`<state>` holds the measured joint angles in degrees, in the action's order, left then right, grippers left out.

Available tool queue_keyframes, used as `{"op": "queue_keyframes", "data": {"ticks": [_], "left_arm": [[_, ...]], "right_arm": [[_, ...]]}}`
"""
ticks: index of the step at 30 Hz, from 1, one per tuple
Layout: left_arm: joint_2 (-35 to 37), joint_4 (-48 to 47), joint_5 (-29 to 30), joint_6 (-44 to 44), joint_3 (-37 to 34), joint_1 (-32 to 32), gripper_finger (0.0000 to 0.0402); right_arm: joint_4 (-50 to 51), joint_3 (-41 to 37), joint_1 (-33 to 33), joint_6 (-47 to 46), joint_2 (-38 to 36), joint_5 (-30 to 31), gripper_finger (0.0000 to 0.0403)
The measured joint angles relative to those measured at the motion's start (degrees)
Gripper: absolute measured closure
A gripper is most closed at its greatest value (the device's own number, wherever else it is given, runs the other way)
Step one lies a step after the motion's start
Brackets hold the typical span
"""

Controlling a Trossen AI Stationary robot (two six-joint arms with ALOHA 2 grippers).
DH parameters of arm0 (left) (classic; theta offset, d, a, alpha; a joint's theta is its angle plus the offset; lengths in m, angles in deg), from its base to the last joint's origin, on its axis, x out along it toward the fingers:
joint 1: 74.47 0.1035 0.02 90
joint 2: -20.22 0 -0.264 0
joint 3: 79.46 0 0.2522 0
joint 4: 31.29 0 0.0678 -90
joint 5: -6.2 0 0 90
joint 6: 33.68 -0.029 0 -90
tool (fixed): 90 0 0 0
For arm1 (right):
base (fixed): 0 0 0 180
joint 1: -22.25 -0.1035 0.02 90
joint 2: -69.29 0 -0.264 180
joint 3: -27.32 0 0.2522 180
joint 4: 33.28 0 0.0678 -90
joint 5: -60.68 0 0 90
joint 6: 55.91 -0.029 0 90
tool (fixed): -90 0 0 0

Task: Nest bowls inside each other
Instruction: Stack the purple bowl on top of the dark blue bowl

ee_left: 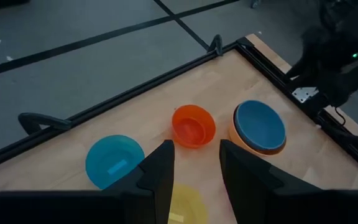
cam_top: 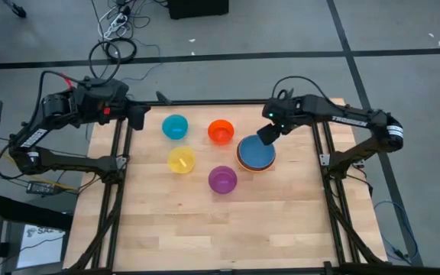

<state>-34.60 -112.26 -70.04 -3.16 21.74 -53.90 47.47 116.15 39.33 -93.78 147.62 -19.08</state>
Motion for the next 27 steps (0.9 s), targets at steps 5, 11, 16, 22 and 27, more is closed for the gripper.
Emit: {"op": "queue_keyframes", "data": {"ticks": [5, 11, 16, 22, 27], "left_arm": [[-0.34, -0.01, 0.11, -0.17, 0.00, 0.00, 0.0265], [-1.81, 0.09, 0.42, -1.34, 0.00, 0.00, 0.0265], [-3.39, 0.01, 0.55, -2.00, 0.00, 0.00, 0.0265], [-4.89, -0.01, 0.35, -3.97, 0.00, 0.00, 0.0265], [-5.51, -0.01, -0.31, -4.71, 0.00, 0.00, 0.0265]], "right_arm": [[-7.26, 0.02, -1.94, -1.64, -1.16, -6.73, 0.0249], [-24.31, 0.05, -9.48, -5.34, 4.93, -11.93, 0.0250], [-33.26, 0.04, -14.90, -5.15, 12.66, -16.65, 0.0250], [-36.29, 0.04, -19.00, 5.20, 19.55, -23.90, 0.0251], [-36.33, 0.04, -20.98, 12.65, 22.30, -25.19, 0.0251]]}}
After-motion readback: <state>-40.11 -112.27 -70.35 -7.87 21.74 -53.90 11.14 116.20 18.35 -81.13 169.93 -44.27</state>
